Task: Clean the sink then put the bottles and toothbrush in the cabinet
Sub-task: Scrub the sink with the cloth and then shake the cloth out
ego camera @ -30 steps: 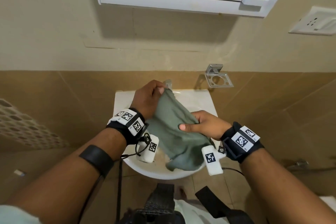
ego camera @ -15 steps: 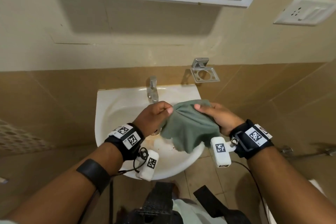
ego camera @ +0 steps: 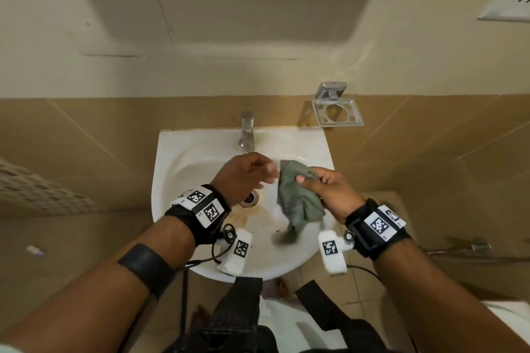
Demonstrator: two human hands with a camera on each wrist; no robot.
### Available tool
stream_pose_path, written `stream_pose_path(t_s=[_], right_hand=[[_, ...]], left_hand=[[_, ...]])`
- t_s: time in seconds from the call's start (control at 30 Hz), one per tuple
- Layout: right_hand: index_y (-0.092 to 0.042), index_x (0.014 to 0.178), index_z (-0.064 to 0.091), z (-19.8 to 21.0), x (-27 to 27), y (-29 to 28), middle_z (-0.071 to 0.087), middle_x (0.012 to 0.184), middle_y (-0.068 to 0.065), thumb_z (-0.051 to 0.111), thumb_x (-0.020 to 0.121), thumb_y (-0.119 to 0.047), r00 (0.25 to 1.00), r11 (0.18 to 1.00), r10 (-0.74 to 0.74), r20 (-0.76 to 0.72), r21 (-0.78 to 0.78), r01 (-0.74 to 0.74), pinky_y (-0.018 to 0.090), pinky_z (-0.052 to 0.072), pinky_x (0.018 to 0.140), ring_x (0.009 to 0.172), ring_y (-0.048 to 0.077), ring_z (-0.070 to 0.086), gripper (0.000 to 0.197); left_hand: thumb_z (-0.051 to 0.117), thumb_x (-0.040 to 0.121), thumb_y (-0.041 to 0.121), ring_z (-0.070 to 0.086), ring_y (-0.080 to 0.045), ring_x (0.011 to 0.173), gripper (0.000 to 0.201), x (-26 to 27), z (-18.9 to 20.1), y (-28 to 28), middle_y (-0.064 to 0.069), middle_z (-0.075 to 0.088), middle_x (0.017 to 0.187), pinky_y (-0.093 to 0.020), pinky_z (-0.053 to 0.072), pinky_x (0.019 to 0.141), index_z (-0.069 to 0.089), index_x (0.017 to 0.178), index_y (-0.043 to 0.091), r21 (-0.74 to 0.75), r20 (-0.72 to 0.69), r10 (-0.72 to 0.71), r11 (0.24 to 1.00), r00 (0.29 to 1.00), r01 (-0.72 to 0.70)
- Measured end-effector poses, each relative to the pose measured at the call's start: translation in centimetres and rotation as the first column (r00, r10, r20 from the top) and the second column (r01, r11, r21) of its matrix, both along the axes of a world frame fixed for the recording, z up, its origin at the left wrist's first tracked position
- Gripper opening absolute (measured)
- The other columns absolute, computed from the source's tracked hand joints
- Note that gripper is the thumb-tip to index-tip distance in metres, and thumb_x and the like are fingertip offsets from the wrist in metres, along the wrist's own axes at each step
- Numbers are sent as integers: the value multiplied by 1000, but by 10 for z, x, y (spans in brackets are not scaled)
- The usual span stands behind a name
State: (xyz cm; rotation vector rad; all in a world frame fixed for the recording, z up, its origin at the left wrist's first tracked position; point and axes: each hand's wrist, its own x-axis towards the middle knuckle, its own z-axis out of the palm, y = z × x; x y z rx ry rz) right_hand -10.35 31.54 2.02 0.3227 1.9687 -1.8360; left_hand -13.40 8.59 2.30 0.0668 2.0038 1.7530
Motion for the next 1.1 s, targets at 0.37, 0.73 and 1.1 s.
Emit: stream_pose_path(t_s=[0.37,0.73,1.1], right_hand=[[-27,134,58,-105,-36,38,45,142,6,55,91,-33,674,-29,692,259,943,-332,49,25,114,133,34,35,44],[-21,156,24,-115,86,-89,18,165,4,12,100,-56,662,119,608,439,773,-623,48,15,121,152,23,18,67],[-25,149,36,-129,116,-227,44,152,1,36,100,-55,808,496,587,57,763,-414,48,31,115,136,25,40,58]], left_hand=[[78,81,22,41,-42,132,80,40,-107,-159,-12,29,152,-56,40,108,34,148,23,-824,-154,120,533,981,-195],[85,73,41,22,-33,150,131,26,-133,-206,-4,-3,167,-47,27,120,-15,156,28,-855,183,-135,466,974,226],[82,68,58,46,-33,134,131,15,-110,-204,-8,38,152,-52,48,102,-5,157,19,-936,262,-361,132,895,327]])
